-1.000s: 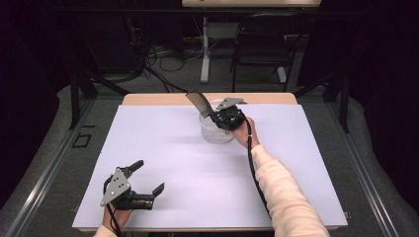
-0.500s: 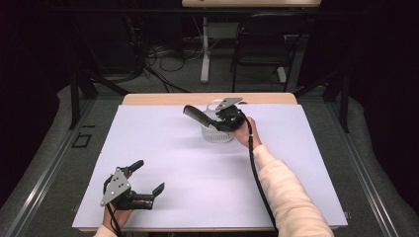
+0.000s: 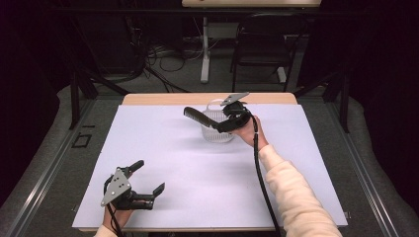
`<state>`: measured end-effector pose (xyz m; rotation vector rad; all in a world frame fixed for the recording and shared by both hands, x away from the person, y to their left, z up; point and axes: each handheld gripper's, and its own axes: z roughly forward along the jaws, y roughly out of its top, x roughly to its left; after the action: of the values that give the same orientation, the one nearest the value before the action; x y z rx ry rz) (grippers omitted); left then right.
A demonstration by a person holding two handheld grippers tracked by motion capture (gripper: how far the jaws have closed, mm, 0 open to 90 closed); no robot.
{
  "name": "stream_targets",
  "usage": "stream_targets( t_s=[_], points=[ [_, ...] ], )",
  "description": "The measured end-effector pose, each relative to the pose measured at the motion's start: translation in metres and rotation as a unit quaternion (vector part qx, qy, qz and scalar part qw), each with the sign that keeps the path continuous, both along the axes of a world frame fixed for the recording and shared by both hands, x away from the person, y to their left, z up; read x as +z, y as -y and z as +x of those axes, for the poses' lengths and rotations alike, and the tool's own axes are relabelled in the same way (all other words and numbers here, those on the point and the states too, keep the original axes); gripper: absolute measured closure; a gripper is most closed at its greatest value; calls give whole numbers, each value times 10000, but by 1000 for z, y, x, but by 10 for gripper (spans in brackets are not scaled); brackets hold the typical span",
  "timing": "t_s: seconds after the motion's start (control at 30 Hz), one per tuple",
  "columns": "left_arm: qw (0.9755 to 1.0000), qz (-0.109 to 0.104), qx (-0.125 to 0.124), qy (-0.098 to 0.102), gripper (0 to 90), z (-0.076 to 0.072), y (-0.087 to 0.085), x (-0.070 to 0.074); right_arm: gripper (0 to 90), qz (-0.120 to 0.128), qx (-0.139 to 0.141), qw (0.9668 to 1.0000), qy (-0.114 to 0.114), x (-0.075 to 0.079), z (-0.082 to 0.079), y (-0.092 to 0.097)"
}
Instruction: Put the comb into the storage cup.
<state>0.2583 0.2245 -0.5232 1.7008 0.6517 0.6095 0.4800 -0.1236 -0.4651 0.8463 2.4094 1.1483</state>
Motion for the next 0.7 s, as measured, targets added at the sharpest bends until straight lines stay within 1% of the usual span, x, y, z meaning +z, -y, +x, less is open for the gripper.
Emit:
stream_targets(
  t_s=[0.07,0.17,0.33,0.53,0.57,0.7],
  points=[
    [10000,10,3,4,1,0,0,0,197,-1,15,10000,8,2,-2,1],
    [10000,10,7,0,1,0,0,0,156,-10,75,9999,-81,6,-6,2],
    [10000,9,-2,-11,1,0,0,0,129,10,177,9997,-150,10,-12,6],
    [10000,11,9,-14,1,0,0,0,75,-33,253,9994,-213,13,-19,12],
    [10000,21,3,-17,2,0,1,0,61,-53,227,9994,-255,14,-21,13],
    [10000,4,25,-26,2,0,0,-1,40,-75,225,9994,-248,16,-26,19]
  ],
)
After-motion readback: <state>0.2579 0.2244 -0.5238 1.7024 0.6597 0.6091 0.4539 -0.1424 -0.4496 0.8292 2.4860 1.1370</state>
